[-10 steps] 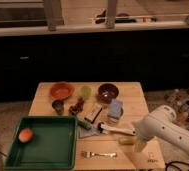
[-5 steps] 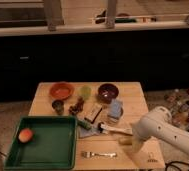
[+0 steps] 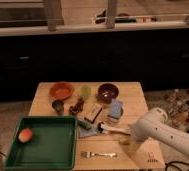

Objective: Place banana in tray

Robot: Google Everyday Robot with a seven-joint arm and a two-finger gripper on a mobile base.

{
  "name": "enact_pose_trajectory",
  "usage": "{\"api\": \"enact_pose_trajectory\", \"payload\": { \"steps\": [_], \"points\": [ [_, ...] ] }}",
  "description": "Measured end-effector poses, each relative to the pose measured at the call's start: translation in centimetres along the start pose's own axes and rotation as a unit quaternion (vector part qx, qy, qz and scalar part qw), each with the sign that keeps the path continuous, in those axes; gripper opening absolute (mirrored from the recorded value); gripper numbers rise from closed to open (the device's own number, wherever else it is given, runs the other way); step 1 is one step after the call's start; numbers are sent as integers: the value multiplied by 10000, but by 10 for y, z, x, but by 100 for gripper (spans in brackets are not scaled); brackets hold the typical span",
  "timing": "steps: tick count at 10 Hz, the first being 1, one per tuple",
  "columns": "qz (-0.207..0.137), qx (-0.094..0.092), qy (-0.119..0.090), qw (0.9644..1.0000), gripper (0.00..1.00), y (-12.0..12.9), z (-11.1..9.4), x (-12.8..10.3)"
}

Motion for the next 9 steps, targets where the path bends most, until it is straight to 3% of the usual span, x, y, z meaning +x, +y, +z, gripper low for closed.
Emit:
{"api": "enact_pose_trajectory", "payload": {
  "steps": [9],
  "points": [
    [-224, -9, -223, 9995, 80, 19, -3, 8]
  ]
}}
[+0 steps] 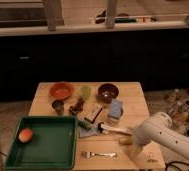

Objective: Place banana in tray

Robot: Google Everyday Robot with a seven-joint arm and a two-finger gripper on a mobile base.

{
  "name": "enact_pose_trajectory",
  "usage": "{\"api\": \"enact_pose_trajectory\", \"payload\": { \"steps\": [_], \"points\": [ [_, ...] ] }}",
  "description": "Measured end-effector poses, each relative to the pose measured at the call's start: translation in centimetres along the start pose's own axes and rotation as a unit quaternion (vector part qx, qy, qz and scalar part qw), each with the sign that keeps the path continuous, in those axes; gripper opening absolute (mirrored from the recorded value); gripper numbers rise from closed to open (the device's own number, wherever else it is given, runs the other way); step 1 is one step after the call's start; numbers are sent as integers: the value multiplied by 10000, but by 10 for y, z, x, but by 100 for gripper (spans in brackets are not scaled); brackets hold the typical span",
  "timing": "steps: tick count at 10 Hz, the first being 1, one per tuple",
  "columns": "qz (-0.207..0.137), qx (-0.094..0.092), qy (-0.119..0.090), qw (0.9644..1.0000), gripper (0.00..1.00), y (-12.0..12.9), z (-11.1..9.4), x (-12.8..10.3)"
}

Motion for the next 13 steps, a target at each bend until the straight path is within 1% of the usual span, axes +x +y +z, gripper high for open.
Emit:
{"api": "enact_pose_trajectory", "payload": {
  "steps": [2, 4, 5, 6, 8, 9, 12, 13],
  "points": [
    [0, 11, -31, 10000, 80, 6, -3, 4],
    [0, -18, -50, 10000, 79, 13, -5, 8],
    [-17, -33, -53, 10000, 76, 15, -4, 8],
    [-19, -70, -54, 10000, 65, 18, -3, 10],
    [2, -116, -62, 9999, 47, 23, 0, 13],
    [10, -157, -60, 9999, 35, 24, 2, 14],
    [-6, -215, -64, 9997, 7, 25, 5, 14],
    [-30, -236, -61, 9997, 1, 25, 6, 13]
  ]
}}
